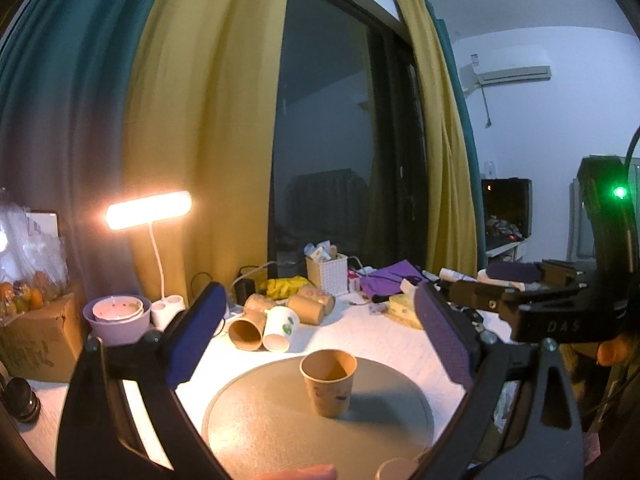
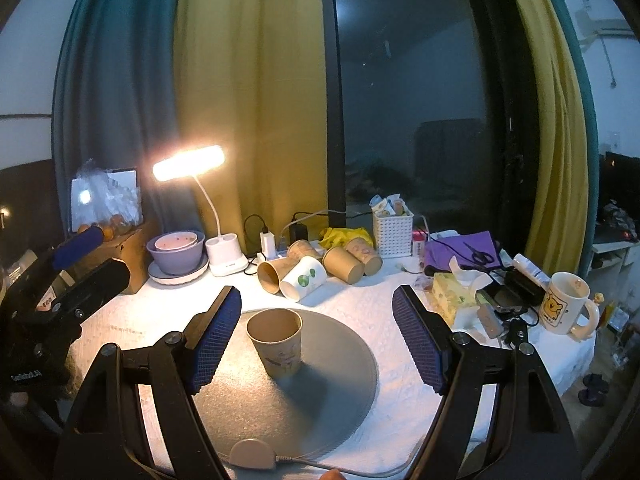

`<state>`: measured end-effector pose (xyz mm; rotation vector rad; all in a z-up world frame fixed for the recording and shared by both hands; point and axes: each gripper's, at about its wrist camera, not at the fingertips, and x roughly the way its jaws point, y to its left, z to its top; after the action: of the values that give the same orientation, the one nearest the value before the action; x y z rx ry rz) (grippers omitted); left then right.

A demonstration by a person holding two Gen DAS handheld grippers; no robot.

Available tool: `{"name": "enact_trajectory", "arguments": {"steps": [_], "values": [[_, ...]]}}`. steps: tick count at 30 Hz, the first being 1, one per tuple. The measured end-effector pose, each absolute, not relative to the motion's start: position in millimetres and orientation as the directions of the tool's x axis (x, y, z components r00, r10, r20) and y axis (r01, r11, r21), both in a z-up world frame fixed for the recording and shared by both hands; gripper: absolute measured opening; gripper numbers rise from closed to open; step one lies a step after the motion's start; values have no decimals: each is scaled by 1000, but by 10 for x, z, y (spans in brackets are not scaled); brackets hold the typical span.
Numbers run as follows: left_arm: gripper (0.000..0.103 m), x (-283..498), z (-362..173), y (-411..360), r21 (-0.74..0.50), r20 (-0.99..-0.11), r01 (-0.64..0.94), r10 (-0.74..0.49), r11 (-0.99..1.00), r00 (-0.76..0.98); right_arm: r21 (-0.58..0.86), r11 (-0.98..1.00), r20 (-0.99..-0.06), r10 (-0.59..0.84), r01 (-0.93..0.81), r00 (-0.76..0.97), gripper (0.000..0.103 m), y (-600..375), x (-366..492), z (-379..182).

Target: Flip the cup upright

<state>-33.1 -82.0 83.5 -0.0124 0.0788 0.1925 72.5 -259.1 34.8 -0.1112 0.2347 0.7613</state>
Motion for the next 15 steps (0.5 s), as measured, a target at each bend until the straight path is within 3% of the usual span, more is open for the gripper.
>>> {"name": "enact_trajectory", "arguments": {"steps": [15], "values": [[96, -322, 805, -789, -44, -104, -176, 170, 983, 980, -22, 715, -254, 672, -699, 695, 81, -2545, 706, 340]]}}
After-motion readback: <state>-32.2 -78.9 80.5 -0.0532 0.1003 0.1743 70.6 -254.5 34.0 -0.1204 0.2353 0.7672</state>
